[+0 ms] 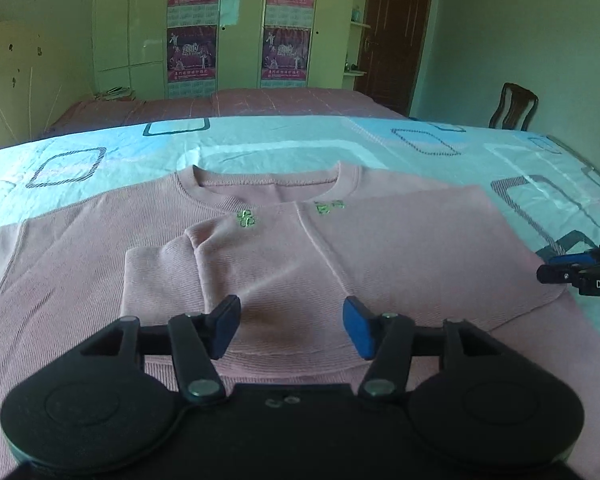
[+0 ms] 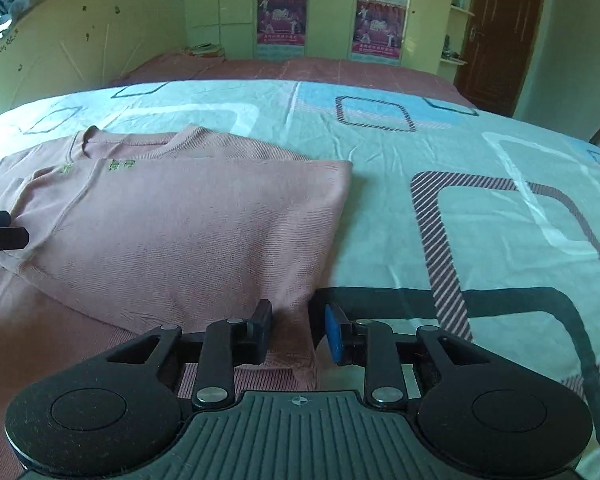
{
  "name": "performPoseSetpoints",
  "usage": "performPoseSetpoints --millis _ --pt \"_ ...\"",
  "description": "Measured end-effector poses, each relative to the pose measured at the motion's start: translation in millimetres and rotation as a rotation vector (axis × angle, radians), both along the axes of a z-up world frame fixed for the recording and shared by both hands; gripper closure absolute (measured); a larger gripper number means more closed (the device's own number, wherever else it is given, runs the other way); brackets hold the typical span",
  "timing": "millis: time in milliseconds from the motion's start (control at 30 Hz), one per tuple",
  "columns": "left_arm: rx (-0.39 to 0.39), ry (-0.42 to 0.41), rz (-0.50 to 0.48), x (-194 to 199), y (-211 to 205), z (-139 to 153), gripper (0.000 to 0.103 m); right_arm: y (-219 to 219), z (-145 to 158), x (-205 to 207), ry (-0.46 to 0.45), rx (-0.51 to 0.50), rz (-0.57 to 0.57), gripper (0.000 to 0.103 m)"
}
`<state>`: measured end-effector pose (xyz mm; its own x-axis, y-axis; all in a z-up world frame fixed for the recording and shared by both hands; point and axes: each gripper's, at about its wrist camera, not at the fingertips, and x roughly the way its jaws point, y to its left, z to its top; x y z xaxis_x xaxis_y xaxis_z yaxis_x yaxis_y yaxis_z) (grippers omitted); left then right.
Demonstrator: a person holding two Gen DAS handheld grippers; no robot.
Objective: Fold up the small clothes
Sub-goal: 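Open both grippers and lift them off the folded side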
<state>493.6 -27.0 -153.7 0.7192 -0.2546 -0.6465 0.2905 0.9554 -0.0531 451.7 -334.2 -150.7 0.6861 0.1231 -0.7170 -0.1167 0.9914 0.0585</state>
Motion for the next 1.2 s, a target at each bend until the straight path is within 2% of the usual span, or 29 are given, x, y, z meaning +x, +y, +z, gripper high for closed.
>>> performPoseSetpoints --millis 67,100,133,200,267,300,333,400,533,600,633,733,867,1033,1100,1167,1200 --pt "0.036 0.009 0.013 -2 -3 -5 0.047 7 2 -7 -0.022 0.019 0.011 0.075" --pt "0.048 0.04 0.015 -1 -4 -12 0.048 12 -3 -7 -0.008 0.002 0.015 0.076" --pt "0.051 0.038 0.01 -2 -4 -15 0.048 15 -10 -4 0.028 -0.004 0.012 0.076" --pt "0.049 0.033 0.01 -4 -4 -9 0.048 16 -8 -2 0.031 0.001 -0.001 0.076" --pt "0.029 0.01 0.023 -8 0 -3 0.048 16 3 -7 -0.025 0.007 -0.012 0.076" --pt "0.045 0.014 0.035 -8 1 -3 0.047 15 7 -10 -0.046 0.017 -0.006 0.076" --pt "0.061 0.037 0.044 -6 3 -7 0.047 16 5 -9 -0.036 0.015 -0.003 0.076" --pt "0.08 0.047 0.052 -5 5 -11 0.047 16 -12 -2 0.058 0.012 0.002 0.076" --pt "0.067 0.001 0.113 -9 15 1 0.047 13 0 -3 0.025 0.054 -0.028 0.075" --pt "0.062 0.058 0.148 -1 24 -6 0.047 12 0 -4 0.019 0.054 -0.033 0.075" --pt "0.053 0.071 0.152 1 28 -9 0.046 12 -5 -2 0.045 0.045 -0.028 0.075" --pt "0.094 0.058 0.145 1 24 -10 0.045 13 -9 1 0.05 0.037 -0.016 0.076" --pt "0.086 0.067 0.201 -3 26 -8 0.045 13 -11 4 0.046 0.039 -0.026 0.076" --pt "0.103 0.098 0.187 -2 24 -7 0.04 15 -11 4 0.039 0.024 -0.01 0.075" --pt "0.095 0.11 0.18 -1 27 -2 0.04 13 -6 3 0.043 0.039 -0.028 0.075" --pt "0.071 0.099 0.192 -5 37 4 0.038 10 4 -5 0.007 0.079 -0.062 0.075" --pt "0.065 0.089 0.204 -8 44 6 0.035 10 7 -9 -0.001 0.088 -0.073 0.075"
